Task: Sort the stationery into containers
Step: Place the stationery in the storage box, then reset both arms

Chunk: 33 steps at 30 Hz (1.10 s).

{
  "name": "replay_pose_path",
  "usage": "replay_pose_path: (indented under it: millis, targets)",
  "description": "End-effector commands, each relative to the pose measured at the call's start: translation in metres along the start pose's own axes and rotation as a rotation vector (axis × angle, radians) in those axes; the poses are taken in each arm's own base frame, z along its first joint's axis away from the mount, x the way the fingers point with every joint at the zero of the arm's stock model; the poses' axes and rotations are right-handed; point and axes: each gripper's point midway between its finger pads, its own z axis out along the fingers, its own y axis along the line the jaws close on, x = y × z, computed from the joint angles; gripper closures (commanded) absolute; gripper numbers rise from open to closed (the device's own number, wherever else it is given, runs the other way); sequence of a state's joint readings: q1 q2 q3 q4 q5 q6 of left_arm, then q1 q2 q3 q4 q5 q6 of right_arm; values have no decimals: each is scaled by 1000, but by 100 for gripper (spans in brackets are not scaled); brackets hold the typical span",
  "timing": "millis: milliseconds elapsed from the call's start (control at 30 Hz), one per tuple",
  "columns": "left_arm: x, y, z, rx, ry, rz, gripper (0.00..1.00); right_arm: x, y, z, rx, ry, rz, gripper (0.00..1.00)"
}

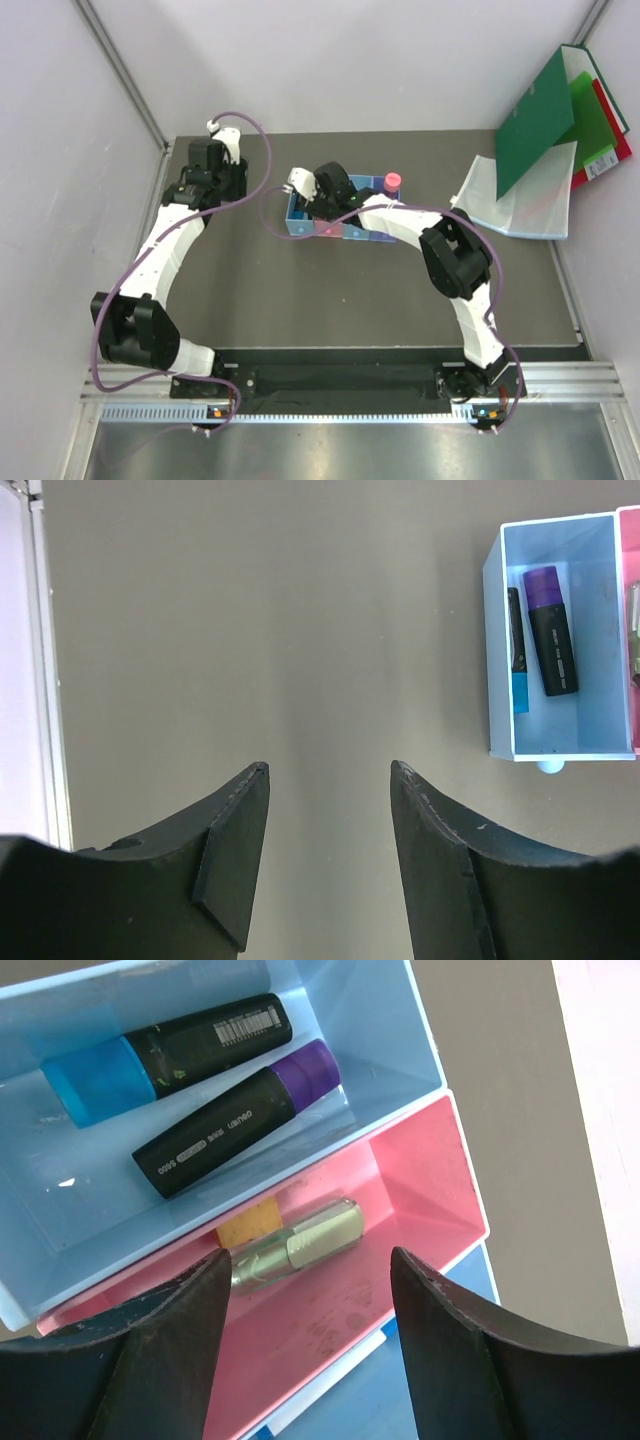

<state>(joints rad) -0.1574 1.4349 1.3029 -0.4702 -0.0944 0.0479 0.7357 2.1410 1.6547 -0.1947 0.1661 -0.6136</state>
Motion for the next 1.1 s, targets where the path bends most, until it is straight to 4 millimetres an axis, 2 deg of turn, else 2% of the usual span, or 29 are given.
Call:
replay_pose_path:
  millis: [0,167,400,500,633,733,833,867,900,933,967,1033,1067]
  targets:
    - [-22,6,-15,-5,-87,-3,43,15,27,-9,-80,34,16,35]
    - [-20,7,-16,-2,-84,-3,43,24,46,-19,-122,48,8,35]
    - [-17,7,-14,0,-77,-5,43,22,54,-28,-132,45,0,35]
    - [-16,9,-12,-9,-76,-4,42,12,42,-26,-88,24,-6,35]
    - [-9,11,-7,-23,-67,-6,42,-20,4,-31,28,-40,9,34]
    - [-8,12,-2,-31,-71,-6,39,-44,-23,-44,102,-86,49,29]
    - [-12,10,0,-16,-80,11,20,-66,-50,-70,177,-130,96,6]
    - [-14,9,0,-11,-86,12,13,-76,-60,-87,198,-158,111,1]
    - [-19,10,-2,-9,-97,14,3,-80,-68,-98,218,-174,132,0]
    - [-22,9,-4,-4,-105,18,1,-85,-74,-109,233,-191,146,1]
    - [-25,9,-8,0,-118,21,1,-93,-86,-133,256,-227,166,1]
    - [-32,10,-14,0,-132,24,1,-96,-97,-158,294,-241,207,0]
    - [-35,12,-20,-7,-140,23,1,-99,-113,-188,350,-260,235,0]
